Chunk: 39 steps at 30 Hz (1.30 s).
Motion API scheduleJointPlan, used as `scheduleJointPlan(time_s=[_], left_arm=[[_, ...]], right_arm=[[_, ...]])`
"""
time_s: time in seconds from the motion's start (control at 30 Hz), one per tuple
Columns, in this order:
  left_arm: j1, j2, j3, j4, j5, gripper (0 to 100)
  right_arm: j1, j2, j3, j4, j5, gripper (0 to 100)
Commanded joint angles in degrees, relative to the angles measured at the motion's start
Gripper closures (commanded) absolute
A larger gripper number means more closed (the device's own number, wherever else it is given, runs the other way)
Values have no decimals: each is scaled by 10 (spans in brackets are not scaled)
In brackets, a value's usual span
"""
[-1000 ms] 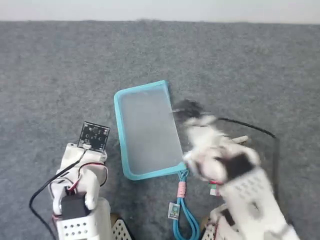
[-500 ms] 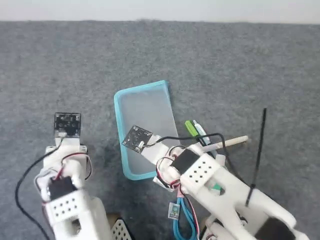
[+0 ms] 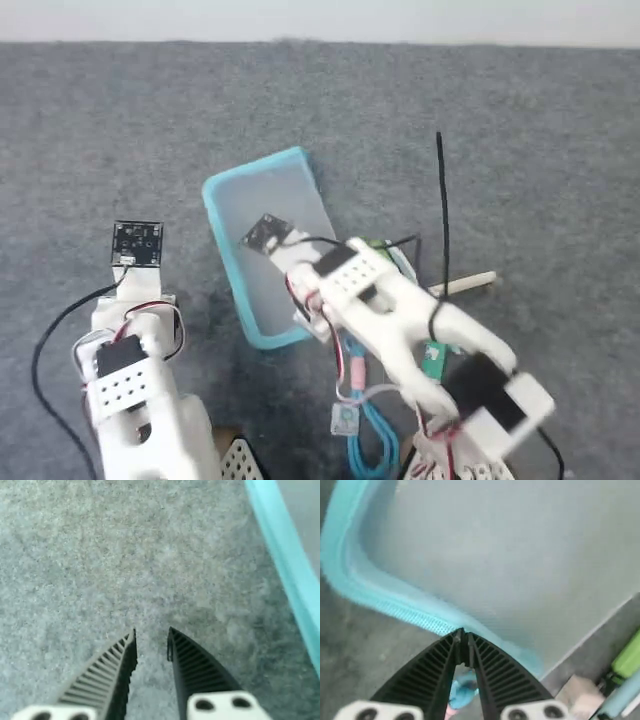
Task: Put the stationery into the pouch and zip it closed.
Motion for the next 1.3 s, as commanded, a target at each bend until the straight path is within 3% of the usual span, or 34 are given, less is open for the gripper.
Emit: scheduleJointPlan(time_s=[0.0,0.23,0.53,0.87,1.1,1.27], left_arm=[[0,2,-40,-18,9,899],[1,2,-37,-18,9,899],[16,5,-36,-17,9,899],[16,4,-30,-18,9,899],[16,4,-30,-18,9,899],[16,4,-30,-18,9,899]], right_arm=[[52,63,-99,-10,-31,974],[90,123,-215,10,-42,976],[77,-22,-218,178,-44,975],[53,-156,42,42,-43,974],[53,-156,97,-17,-85,972],[54,-156,97,-25,-126,831]])
